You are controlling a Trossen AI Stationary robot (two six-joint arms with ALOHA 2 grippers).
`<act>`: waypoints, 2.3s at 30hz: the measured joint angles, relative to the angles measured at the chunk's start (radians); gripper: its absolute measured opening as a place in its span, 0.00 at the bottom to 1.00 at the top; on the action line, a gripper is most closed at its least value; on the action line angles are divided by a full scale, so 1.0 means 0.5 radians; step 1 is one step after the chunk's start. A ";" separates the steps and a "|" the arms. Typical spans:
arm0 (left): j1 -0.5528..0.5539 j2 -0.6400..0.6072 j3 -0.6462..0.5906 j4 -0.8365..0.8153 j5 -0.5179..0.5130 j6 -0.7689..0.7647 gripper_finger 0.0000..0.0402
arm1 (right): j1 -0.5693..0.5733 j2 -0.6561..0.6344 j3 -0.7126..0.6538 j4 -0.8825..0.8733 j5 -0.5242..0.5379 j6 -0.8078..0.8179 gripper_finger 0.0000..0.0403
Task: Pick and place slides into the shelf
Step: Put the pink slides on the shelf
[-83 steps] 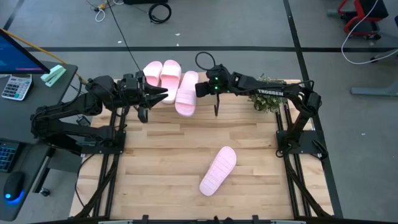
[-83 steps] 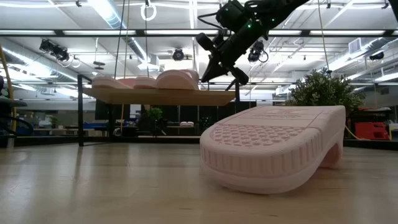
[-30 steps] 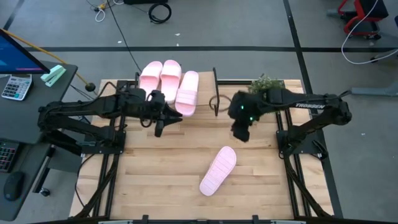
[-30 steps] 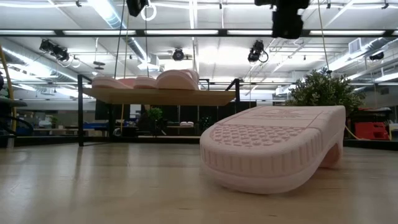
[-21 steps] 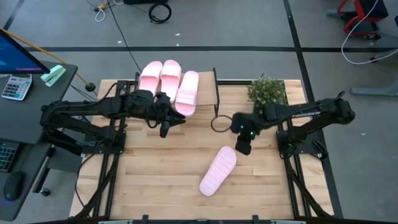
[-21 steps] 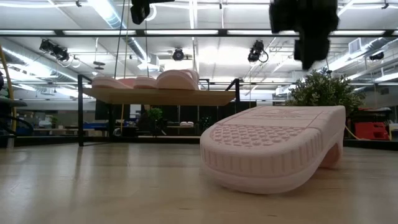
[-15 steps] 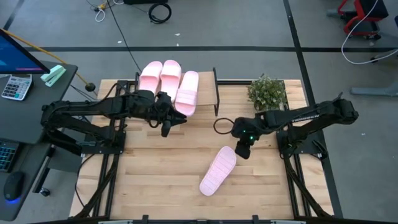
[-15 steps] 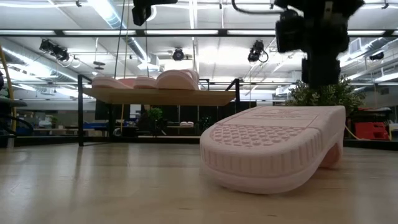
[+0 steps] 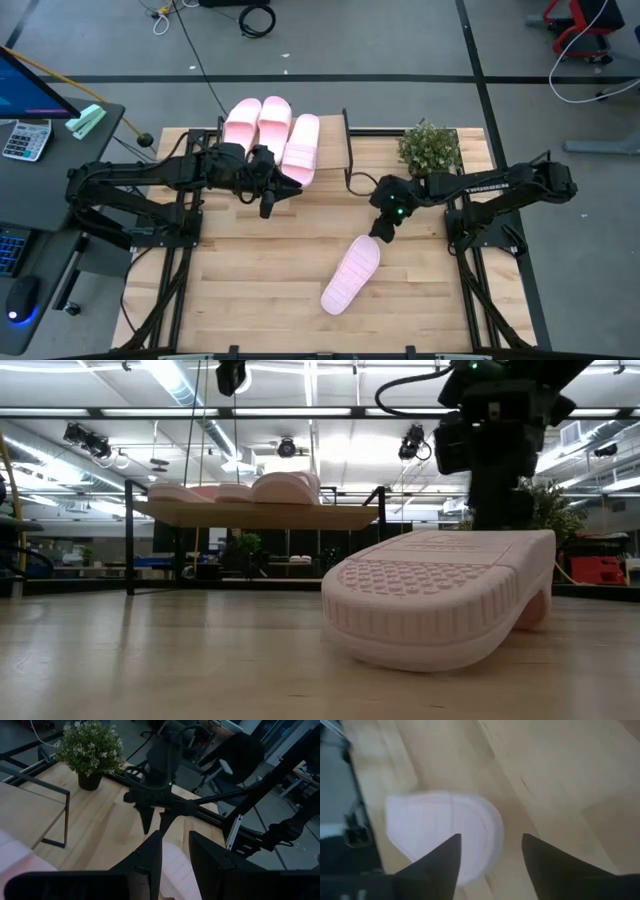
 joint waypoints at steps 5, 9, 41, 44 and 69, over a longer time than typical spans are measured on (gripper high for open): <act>0.000 0.000 -0.001 0.023 0.000 0.000 0.26 | -0.080 0.094 0.001 0.064 -0.146 0.009 0.64; 0.000 0.000 -0.001 0.023 0.001 0.000 0.25 | -0.091 0.194 0.001 0.077 -0.256 0.009 0.67; 0.001 0.000 -0.002 0.024 0.001 0.007 0.24 | 0.164 0.541 0.001 0.645 -0.753 0.060 0.22; 0.001 0.000 -0.002 0.025 0.001 0.009 0.24 | 0.179 0.505 0.001 0.645 -0.767 0.092 0.09; 0.064 -0.084 -0.002 0.010 0.002 0.163 0.24 | 0.144 -0.093 1.489 -1.241 0.416 -0.385 0.09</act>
